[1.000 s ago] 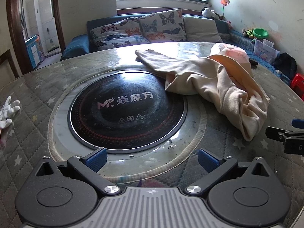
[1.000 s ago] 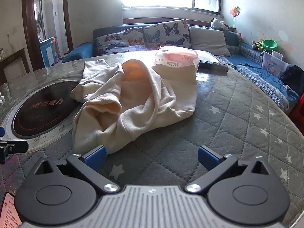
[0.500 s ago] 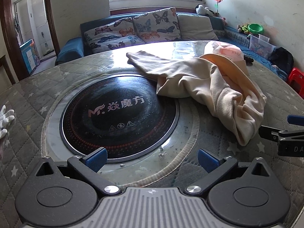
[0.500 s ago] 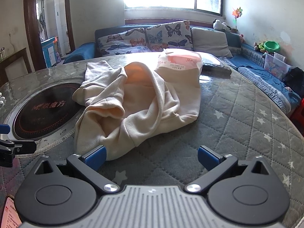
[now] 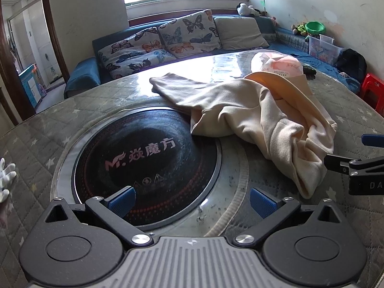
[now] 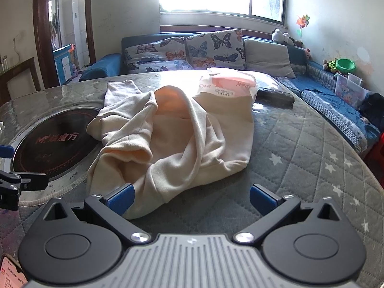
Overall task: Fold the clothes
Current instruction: 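Move both grippers toward the crumpled cream sweatshirt on the table, then grasp the sweatshirt hem with the right gripper while the left gripper grasps the hem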
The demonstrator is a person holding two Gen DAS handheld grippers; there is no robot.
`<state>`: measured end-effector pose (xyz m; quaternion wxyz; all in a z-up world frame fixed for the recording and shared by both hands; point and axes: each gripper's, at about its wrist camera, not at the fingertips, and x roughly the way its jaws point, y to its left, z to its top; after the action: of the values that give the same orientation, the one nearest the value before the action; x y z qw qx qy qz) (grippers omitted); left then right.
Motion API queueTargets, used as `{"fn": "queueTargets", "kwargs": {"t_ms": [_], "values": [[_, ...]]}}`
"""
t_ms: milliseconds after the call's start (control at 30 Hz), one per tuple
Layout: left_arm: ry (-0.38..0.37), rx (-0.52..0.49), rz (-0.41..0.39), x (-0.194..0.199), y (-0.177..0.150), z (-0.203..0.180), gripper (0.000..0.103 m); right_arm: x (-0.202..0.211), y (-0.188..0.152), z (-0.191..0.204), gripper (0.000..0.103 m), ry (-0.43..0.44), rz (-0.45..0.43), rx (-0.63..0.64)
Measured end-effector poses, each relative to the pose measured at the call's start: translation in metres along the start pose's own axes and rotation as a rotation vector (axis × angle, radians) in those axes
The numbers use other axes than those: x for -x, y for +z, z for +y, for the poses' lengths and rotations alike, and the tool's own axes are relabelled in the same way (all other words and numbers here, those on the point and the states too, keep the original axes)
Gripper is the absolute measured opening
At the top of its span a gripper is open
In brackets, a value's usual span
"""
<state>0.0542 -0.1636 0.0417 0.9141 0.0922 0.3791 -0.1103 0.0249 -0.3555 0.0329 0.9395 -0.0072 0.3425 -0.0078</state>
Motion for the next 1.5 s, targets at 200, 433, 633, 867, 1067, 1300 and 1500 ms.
{"fn": "queueTargets", "kwargs": {"t_ms": [200, 433, 633, 867, 1067, 1300, 1500], "values": [[-0.007, -0.018, 0.010, -0.008, 0.009, -0.004, 0.103, -0.006, 0.008, -0.002, 0.103, 0.002, -0.003, 0.009], [-0.018, -0.019, -0.005, -0.016, 0.028, -0.007, 0.103, -0.013, 0.018, -0.006, 0.097, -0.001, -0.008, 0.019], [-0.054, -0.021, -0.022, -0.021, 0.047, -0.014, 0.103, -0.022, 0.031, -0.010, 0.090, 0.010, -0.007, 0.024], [-0.106, -0.053, -0.034, -0.032, 0.068, -0.028, 0.103, -0.039, 0.044, -0.017, 0.075, 0.024, 0.015, 0.022], [-0.141, -0.067, -0.035, -0.045, 0.086, -0.040, 0.099, -0.048, 0.049, -0.021, 0.062, 0.036, 0.029, 0.029], [-0.156, -0.131, -0.020, -0.061, 0.096, -0.059, 0.085, -0.055, 0.052, -0.026, 0.051, 0.052, 0.045, 0.028], [-0.175, -0.173, 0.000, -0.077, 0.097, -0.065, 0.039, -0.058, 0.053, -0.027, 0.046, 0.064, 0.050, 0.024]]}}
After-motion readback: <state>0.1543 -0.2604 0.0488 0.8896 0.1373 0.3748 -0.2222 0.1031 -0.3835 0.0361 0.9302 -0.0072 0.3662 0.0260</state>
